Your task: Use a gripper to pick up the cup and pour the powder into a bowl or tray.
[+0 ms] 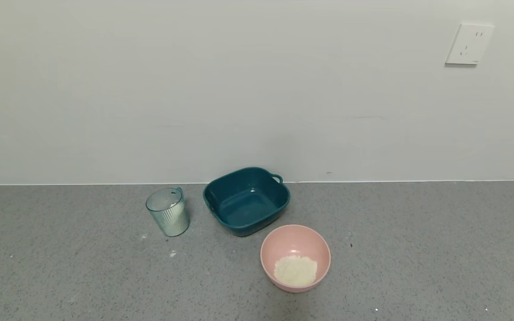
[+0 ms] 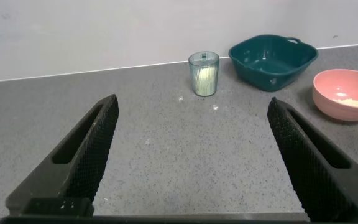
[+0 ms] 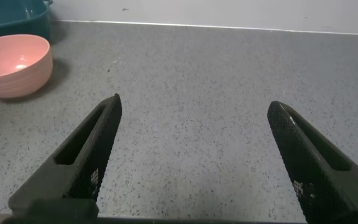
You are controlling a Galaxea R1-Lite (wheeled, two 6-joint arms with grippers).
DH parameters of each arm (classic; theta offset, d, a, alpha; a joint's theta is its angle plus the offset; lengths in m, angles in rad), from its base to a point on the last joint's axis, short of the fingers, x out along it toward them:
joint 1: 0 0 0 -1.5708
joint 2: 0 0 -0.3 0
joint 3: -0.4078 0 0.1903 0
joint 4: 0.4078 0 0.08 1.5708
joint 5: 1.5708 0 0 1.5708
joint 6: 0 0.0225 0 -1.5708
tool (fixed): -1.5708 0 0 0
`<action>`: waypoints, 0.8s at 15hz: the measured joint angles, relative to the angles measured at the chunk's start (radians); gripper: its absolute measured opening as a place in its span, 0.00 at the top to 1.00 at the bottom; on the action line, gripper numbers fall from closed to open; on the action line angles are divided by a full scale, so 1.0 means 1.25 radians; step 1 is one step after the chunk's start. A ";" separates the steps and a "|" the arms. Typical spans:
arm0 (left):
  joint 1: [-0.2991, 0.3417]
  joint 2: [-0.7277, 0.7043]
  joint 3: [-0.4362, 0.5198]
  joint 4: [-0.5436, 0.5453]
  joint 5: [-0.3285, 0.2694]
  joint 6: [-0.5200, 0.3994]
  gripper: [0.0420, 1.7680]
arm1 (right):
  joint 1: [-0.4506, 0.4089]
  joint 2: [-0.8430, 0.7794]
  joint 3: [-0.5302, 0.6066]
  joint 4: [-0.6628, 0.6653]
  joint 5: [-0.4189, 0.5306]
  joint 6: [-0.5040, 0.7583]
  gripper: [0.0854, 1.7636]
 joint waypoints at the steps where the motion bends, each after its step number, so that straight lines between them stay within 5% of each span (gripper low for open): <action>1: 0.000 -0.016 0.017 -0.004 -0.001 0.000 0.03 | 0.000 0.000 0.000 0.000 0.000 0.000 0.03; 12: 0.000 -0.049 0.328 -0.335 0.002 -0.011 0.03 | 0.001 0.000 0.000 0.000 0.000 0.000 0.03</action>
